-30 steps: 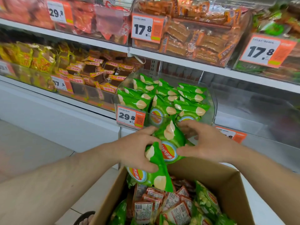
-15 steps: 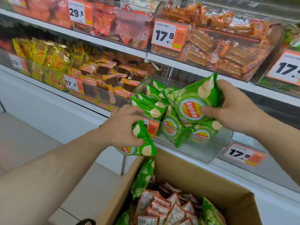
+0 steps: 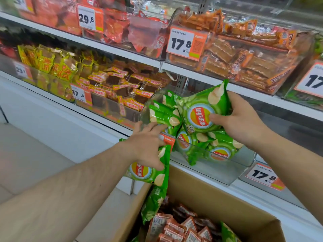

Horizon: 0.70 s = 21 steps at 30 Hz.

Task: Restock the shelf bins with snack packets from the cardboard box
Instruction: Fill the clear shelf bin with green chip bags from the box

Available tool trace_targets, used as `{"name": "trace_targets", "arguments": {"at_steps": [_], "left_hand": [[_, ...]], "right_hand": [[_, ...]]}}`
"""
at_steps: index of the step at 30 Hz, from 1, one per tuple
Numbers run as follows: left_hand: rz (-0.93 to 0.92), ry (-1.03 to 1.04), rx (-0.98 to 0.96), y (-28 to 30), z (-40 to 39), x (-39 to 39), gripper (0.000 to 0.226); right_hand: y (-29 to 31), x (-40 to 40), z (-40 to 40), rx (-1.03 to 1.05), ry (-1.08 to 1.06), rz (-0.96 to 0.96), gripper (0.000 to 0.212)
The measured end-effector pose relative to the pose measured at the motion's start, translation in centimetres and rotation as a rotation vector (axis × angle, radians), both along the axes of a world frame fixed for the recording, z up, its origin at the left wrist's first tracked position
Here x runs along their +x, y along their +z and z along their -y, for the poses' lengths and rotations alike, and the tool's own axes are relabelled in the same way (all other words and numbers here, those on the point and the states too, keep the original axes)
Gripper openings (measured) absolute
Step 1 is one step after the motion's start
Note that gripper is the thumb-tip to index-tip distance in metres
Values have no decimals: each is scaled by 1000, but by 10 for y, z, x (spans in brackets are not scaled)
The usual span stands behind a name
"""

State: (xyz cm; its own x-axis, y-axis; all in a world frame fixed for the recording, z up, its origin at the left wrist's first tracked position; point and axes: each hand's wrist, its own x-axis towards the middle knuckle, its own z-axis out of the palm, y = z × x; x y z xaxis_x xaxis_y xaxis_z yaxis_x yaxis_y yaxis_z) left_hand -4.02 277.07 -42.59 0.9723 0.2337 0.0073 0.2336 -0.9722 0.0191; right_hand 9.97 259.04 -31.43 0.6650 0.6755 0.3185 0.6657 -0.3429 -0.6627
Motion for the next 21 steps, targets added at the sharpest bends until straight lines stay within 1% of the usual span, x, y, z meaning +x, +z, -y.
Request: {"name": "trace_targets", "arguments": {"at_steps": [3, 6, 10, 13, 15, 17, 19, 21], "left_hand": [[33, -13, -29, -5, -3, 1, 61], [159, -27, -94, -11, -8, -2, 66], [317, -60, -156, -17, -15, -7, 69], [535, -115, -198, -22, -25, -15, 60], [650, -74, -238, -22, -33, -21, 53], [646, -34, -191, -22, -36, -25, 51], [574, -10, -93, -27, -38, -26, 55], [511, 31, -100, -30, -37, -27, 60]], "right_hand": [[-1, -3, -17, 31, 43, -26, 41], [-4, -10, -42, 4, 87, -17, 42], [-12, -15, -66, -180, 137, 95, 52], [-12, -13, -73, -282, 148, 163, 53], [-9, -11, -76, -334, 156, 199, 52], [-6, -10, -79, -396, 157, 243, 53], [-3, -13, -85, -475, 160, 311, 57], [1, -18, -94, -581, 173, 409, 58]]}}
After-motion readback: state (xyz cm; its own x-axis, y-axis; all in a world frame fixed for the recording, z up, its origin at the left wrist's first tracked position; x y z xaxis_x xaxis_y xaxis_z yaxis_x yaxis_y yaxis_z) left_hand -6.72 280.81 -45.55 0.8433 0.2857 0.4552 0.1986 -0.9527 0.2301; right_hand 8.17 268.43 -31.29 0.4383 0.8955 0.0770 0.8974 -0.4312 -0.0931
